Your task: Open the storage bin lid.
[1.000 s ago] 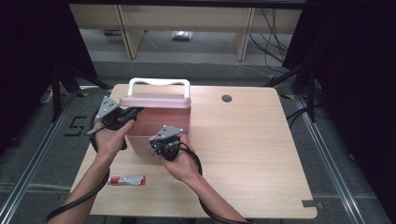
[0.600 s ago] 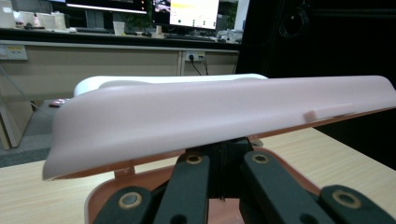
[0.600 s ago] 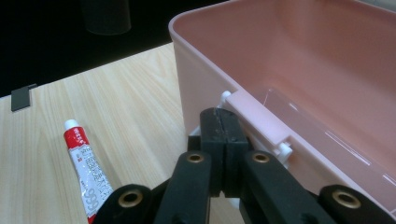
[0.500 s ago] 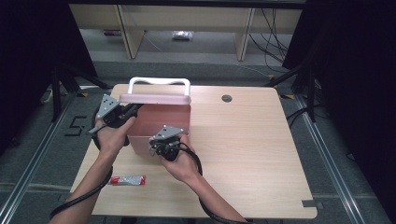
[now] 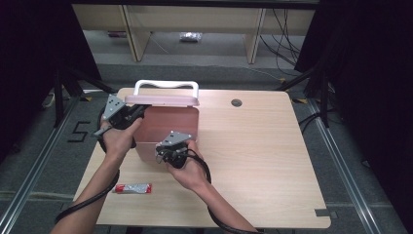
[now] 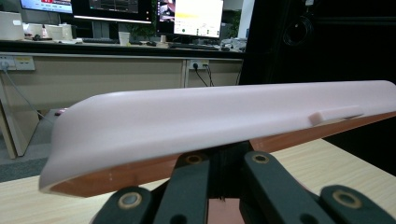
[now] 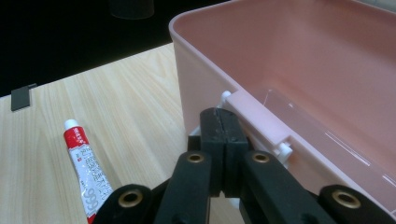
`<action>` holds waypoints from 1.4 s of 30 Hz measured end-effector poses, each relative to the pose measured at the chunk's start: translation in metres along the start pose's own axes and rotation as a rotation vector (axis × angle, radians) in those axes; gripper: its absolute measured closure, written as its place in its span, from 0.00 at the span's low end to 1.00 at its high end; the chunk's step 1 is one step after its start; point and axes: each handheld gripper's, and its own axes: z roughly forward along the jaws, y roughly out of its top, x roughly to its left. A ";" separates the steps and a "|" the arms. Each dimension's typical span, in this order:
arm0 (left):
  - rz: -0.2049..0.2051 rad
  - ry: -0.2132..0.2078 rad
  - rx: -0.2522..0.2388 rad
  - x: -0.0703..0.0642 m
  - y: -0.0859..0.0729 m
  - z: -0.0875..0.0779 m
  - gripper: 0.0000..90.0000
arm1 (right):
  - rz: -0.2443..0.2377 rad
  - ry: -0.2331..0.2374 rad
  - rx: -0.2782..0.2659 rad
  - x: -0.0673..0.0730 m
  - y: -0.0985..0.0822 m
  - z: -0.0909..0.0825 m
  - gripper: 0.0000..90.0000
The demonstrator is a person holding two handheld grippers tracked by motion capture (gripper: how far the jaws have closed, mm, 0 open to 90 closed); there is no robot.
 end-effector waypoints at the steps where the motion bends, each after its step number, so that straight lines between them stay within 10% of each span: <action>1: -0.001 -0.001 -0.002 0.000 0.000 0.000 1.00 | -0.001 0.000 0.002 0.000 0.000 0.000 1.00; 42: 0.047 0.021 -0.042 0.000 0.014 0.018 1.00 | -0.019 0.004 0.001 -0.001 -0.001 -0.001 1.00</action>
